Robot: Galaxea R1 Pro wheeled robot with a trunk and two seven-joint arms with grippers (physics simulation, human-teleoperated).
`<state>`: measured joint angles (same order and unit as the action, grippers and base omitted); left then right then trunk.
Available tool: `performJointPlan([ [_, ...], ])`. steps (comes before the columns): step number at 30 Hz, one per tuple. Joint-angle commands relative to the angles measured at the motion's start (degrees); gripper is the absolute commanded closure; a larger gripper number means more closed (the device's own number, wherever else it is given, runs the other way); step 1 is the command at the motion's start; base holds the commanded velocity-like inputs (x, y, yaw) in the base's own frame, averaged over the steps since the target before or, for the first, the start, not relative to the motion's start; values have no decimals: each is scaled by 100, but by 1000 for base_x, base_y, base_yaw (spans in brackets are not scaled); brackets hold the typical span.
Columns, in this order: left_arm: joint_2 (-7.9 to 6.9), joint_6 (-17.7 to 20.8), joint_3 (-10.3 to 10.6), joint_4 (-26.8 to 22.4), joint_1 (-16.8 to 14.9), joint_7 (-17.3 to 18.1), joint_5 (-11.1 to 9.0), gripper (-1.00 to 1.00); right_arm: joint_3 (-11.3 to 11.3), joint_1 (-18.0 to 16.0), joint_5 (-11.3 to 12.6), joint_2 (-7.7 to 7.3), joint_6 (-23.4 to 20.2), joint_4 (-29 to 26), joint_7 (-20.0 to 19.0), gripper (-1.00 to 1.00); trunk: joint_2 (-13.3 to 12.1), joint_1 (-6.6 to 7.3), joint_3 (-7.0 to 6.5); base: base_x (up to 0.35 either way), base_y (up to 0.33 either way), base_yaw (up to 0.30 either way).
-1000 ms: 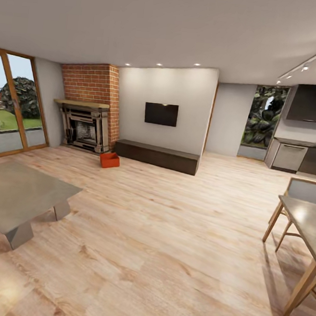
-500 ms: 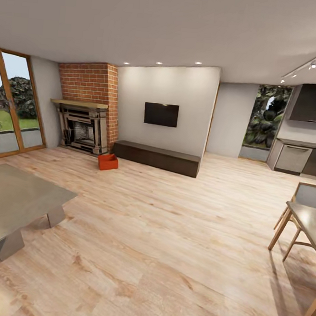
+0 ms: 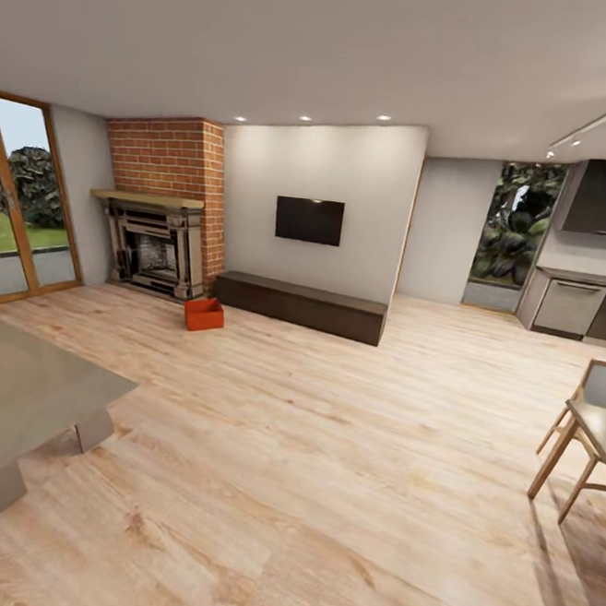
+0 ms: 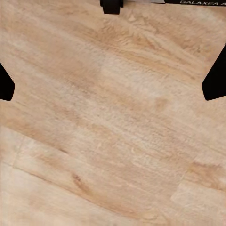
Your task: Move the two storage containers from the living room to the garage. In the garage, place one container on the floor and stack the other container on top of it (either order is fine).
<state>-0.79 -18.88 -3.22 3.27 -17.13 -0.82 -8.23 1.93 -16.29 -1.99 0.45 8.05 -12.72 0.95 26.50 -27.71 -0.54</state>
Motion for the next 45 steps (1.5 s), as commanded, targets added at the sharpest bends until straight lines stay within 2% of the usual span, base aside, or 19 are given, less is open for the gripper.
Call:
performJointPlan([
  [1, 0, -38, -29, 25, -8, 3, -4, -100, 18, -1, -21, -1, 15, 7, 10, -100, 3, -5, 1, 325, 0, 0],
  [45, 4, -45, -29, 25, -10, 3, -4, -100, 18, -1, -15, -1, 19, 7, 10, -100, 3, -5, 1, 325, 0, 0],
])
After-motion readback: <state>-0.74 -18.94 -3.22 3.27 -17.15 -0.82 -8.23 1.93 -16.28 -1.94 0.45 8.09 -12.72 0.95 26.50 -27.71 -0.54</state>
